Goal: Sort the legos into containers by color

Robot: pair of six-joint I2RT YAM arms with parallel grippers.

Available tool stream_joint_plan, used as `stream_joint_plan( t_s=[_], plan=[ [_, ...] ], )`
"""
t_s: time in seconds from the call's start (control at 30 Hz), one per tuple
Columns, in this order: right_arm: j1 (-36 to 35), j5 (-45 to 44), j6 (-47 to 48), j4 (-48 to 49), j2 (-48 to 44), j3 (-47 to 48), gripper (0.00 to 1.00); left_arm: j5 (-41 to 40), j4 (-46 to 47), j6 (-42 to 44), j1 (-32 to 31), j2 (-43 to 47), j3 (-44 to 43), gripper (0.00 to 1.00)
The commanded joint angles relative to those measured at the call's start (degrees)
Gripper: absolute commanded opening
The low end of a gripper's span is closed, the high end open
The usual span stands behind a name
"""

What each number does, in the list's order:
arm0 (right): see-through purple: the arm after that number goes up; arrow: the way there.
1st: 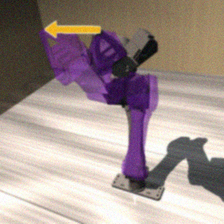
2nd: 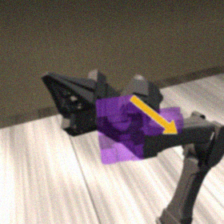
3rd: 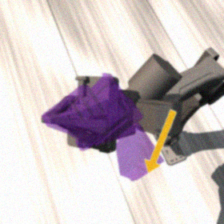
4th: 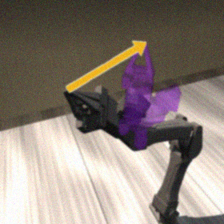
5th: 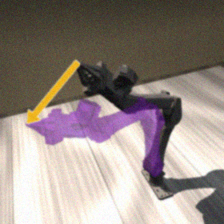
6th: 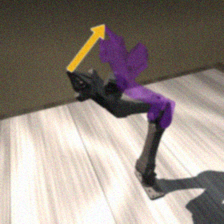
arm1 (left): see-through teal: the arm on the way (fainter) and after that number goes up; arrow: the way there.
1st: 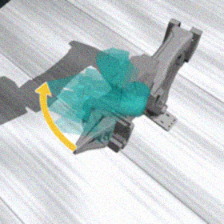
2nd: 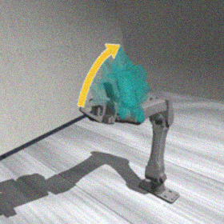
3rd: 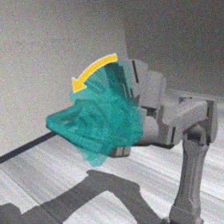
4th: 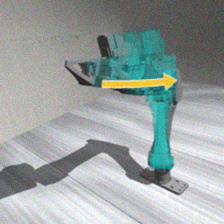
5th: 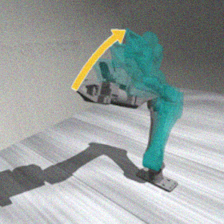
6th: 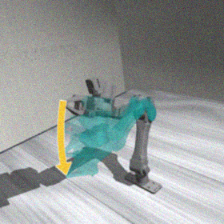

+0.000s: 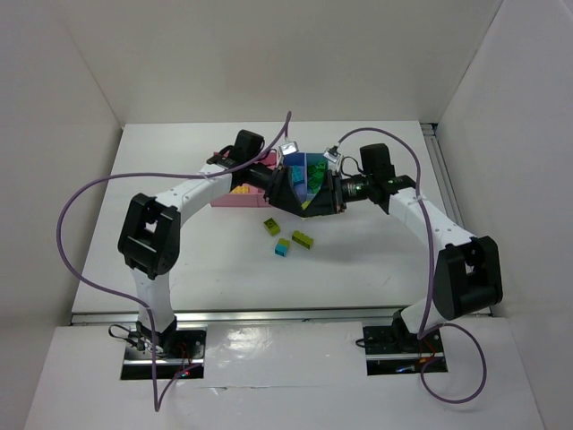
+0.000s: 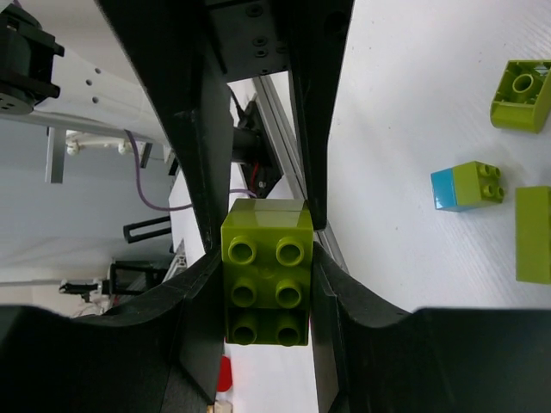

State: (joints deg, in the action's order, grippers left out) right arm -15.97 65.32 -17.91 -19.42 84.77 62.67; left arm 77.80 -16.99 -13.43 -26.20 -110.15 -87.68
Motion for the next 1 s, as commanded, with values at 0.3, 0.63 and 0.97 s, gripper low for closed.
stream_joint_plan(
  t_s=[0.3, 0.63, 0.97],
  plan=[
    [-0.6, -0.5, 1.0, 0.1, -0.1, 2.5, 0.3, 5.1, 1.0, 2.5, 0.4, 1.1, -2.1, 0.0],
    [3.1, 4.3, -3.8, 5.7, -1.9, 1.0, 0.57, 5.1, 1.0, 3.1, 1.4, 1.6, -1.4, 0.0],
    [3.1, 6.0, -5.9, 8.4, -1.9, 1.6, 0.63, 5.1, 1.0, 3.6, 1.9, 1.6, -0.9, 0.0]
  ],
)
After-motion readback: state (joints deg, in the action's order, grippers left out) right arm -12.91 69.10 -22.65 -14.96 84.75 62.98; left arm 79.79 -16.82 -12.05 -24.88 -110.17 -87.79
